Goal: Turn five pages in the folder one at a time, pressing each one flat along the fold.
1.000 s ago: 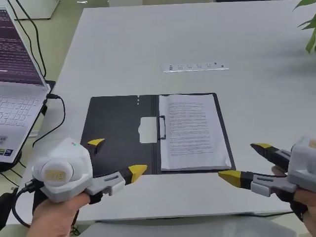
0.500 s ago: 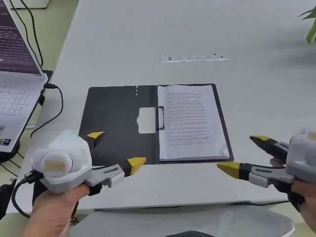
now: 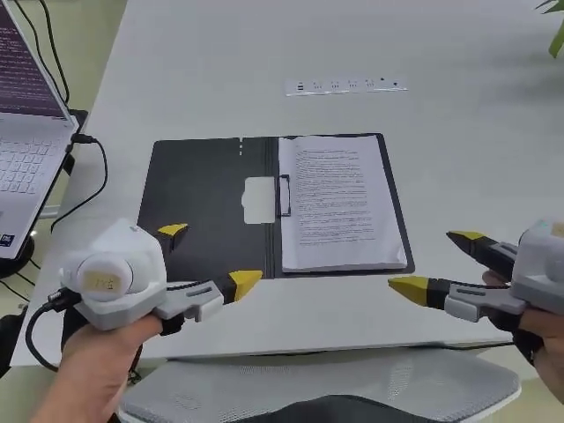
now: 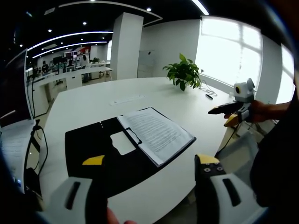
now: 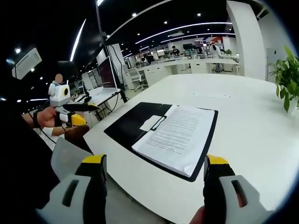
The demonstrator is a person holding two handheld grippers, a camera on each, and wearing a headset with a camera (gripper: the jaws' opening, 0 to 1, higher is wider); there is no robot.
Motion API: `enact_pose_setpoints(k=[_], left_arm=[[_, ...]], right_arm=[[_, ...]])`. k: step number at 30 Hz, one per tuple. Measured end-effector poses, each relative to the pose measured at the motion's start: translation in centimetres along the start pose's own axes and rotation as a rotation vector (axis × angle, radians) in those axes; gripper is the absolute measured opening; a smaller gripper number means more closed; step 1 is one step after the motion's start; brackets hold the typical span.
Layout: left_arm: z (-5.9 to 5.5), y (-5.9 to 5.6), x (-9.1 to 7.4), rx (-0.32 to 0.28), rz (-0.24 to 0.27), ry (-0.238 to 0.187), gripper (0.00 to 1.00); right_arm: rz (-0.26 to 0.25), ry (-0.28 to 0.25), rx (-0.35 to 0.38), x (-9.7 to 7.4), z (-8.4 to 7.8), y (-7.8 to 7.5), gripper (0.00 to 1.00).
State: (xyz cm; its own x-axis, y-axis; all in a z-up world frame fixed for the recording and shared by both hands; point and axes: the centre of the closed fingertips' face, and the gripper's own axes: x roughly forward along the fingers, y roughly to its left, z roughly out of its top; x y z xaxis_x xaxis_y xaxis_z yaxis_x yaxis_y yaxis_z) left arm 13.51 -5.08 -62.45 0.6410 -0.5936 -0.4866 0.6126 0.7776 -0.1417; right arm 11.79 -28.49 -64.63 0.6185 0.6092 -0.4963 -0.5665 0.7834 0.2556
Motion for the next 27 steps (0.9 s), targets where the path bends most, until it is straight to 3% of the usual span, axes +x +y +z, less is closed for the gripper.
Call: enact_pose_setpoints(k=[12, 18, 27], left_arm=[[1.1, -1.3, 2.8, 0.023, -0.057, 0.011, 0.76], [1.8, -2.3, 5.1, 0.056, -0.107, 0.023, 0.75], [3.1, -4.6, 8.7, 0.106, -0.185, 0.039, 0.75]], right_arm=[[-0.006, -0.001, 0.024, -0.1, -0.3, -0.2, 0.85], [-0.007, 0.001, 0.034, -0.2, -0.5, -0.4, 0.85], [-0.011, -0.001, 0.05, -0.1, -0.5, -1.3, 0.84]])
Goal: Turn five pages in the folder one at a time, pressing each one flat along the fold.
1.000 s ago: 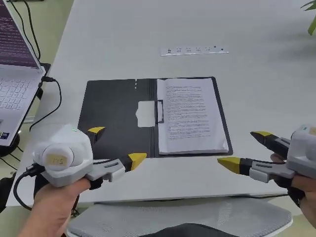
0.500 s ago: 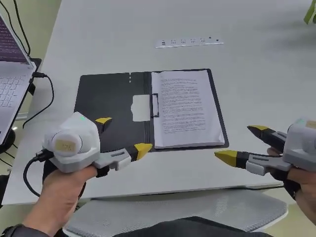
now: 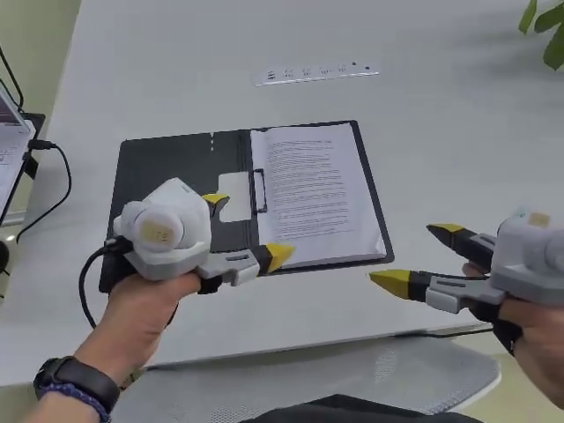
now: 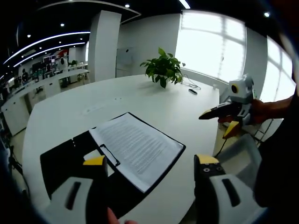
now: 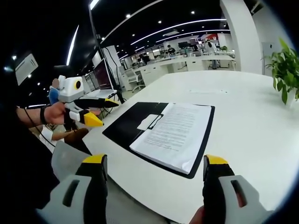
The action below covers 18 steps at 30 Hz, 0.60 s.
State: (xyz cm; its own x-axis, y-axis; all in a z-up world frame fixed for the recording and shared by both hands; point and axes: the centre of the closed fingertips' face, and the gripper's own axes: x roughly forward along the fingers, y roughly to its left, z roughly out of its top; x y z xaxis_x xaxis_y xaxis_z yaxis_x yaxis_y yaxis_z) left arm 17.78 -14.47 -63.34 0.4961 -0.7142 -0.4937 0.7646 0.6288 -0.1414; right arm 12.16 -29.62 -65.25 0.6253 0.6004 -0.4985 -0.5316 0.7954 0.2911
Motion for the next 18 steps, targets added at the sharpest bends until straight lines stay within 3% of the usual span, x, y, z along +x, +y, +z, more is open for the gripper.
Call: enact_pose_setpoints(k=[9, 18], left_arm=[[1.1, -1.5, 4.5, 0.047, -0.083, 0.017, 0.75], [0.9, -2.8, 9.1, 0.077, -0.155, 0.055, 0.74]], right_arm=[[-0.003, -0.001, 0.012, 0.1, 0.3, -0.9, 0.84], [-0.008, -0.005, 0.022, -0.4, 0.2, -1.8, 0.84]])
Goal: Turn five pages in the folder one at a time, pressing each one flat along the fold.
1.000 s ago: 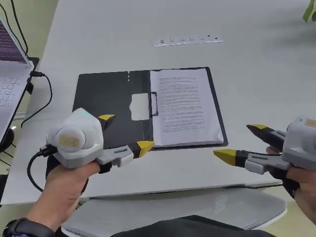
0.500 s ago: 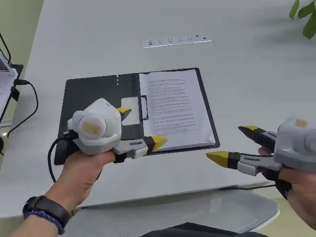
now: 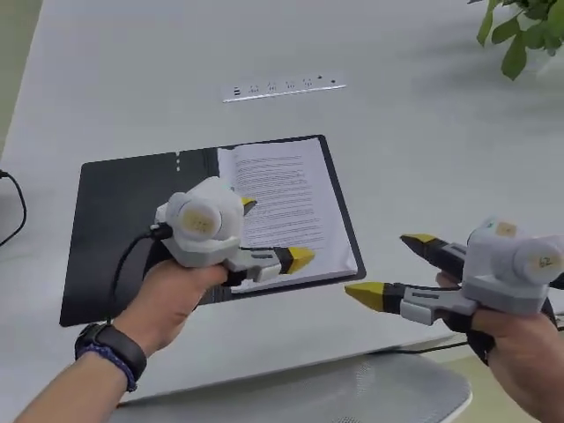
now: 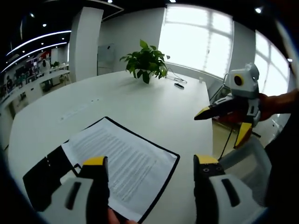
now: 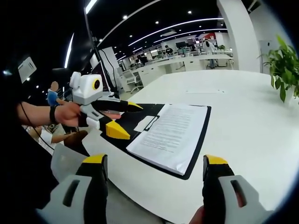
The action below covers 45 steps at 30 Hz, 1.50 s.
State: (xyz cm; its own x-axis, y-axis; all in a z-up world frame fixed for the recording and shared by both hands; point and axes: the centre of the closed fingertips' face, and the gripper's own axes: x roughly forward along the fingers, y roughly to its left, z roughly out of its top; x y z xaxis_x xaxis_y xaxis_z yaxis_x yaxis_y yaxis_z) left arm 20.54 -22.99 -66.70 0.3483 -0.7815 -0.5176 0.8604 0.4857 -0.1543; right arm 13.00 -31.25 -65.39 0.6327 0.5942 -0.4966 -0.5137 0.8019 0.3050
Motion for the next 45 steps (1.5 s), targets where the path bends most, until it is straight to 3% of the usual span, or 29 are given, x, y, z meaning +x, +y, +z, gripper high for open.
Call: enact_pose_setpoints(k=[4, 12, 19, 25, 29, 33, 35, 38, 41, 45], left_arm=[[0.1, -0.2, 1.4, 0.034, 0.004, 0.029, 0.74], [-0.1, 0.1, 4.6, 0.006, -0.012, 0.045, 0.74], [-1.5, -0.6, 7.6, -0.02, -0.014, 0.082, 0.74], [-2.6, -1.5, 9.3, 0.007, -0.028, 0.123, 0.75], [-3.8, -1.2, 10.5, 0.014, -0.008, 0.157, 0.75], [-4.9, -0.4, 11.3, 0.044, 0.039, 0.189, 0.76], [-6.0, -0.1, 11.5, 0.056, 0.058, 0.23, 0.77], [-6.1, -0.2, 11.7, 0.048, 0.06, 0.223, 0.78], [-6.7, 0.0, 11.8, 0.093, 0.077, 0.245, 0.76], [-6.7, 0.1, 11.7, 0.089, 0.073, 0.232, 0.76]], right_arm=[[-0.003, 0.005, 0.003, -0.2, -0.4, -0.4, 0.83], [-0.009, 0.005, 0.023, -0.3, -1.2, -0.9, 0.83], [-0.008, 0.007, 0.039, -0.6, -1.5, -1.1, 0.83], [-0.011, 0.003, 0.038, -0.5, -1.2, -1.7, 0.82], [-0.011, 0.005, 0.045, -0.4, -1.3, -1.8, 0.82], [-0.005, 0.018, 0.044, -0.2, -1.7, -1.9, 0.82], [-0.002, 0.024, 0.046, -0.2, -1.8, -1.9, 0.82], [-0.002, 0.031, 0.046, -0.1, -1.8, -2.1, 0.82], [-0.003, 0.028, 0.051, -0.1, -1.5, -2.4, 0.82], [-0.001, 0.03, 0.048, 0.1, -1.3, -2.8, 0.81]])
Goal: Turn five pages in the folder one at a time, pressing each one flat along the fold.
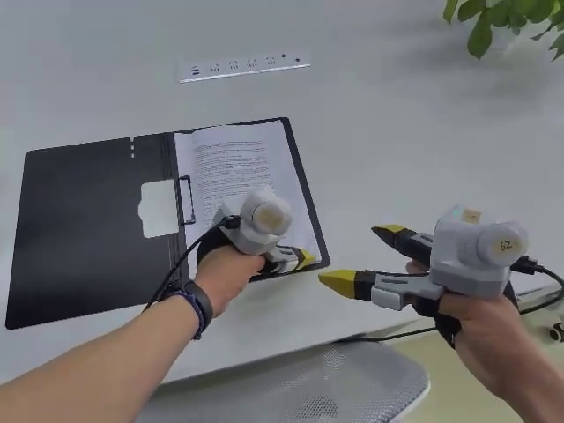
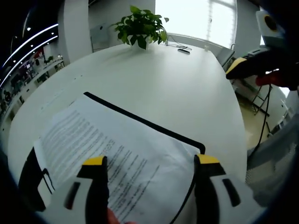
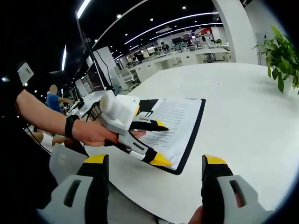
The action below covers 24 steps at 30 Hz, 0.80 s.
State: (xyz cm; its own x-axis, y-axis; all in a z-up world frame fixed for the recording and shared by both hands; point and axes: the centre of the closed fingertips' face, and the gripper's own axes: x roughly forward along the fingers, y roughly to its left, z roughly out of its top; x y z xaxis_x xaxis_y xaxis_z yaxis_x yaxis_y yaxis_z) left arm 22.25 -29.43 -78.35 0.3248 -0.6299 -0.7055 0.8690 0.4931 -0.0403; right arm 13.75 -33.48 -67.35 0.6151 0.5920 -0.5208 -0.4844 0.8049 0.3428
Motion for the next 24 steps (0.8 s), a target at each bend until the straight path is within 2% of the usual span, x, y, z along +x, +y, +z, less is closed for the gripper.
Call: enact_pose_setpoints(k=[4, 12, 16, 19, 24], left_arm=[[-0.1, 0.2, -0.1, 0.015, -0.006, -0.002, 0.73], [0.1, 1.0, -0.3, -0.025, -0.003, -0.018, 0.65], [0.1, 0.9, -0.3, -0.026, -0.004, -0.019, 0.64], [0.1, 0.9, -0.3, -0.026, -0.004, -0.018, 0.64], [0.1, 0.9, -0.3, -0.027, -0.005, -0.018, 0.64]], right_arm=[[0.008, -0.002, 0.011, 0.5, 0.1, -0.2, 0.8], [0.031, 0.001, -0.002, 1.9, 0.9, -0.3, 0.79], [0.044, -0.001, -0.015, 3.0, 1.7, -0.8, 0.78], [0.05, -0.027, -0.008, 3.5, 2.6, -1.1, 0.76], [0.057, -0.027, 0.004, 4.7, 2.9, -1.8, 0.74]])
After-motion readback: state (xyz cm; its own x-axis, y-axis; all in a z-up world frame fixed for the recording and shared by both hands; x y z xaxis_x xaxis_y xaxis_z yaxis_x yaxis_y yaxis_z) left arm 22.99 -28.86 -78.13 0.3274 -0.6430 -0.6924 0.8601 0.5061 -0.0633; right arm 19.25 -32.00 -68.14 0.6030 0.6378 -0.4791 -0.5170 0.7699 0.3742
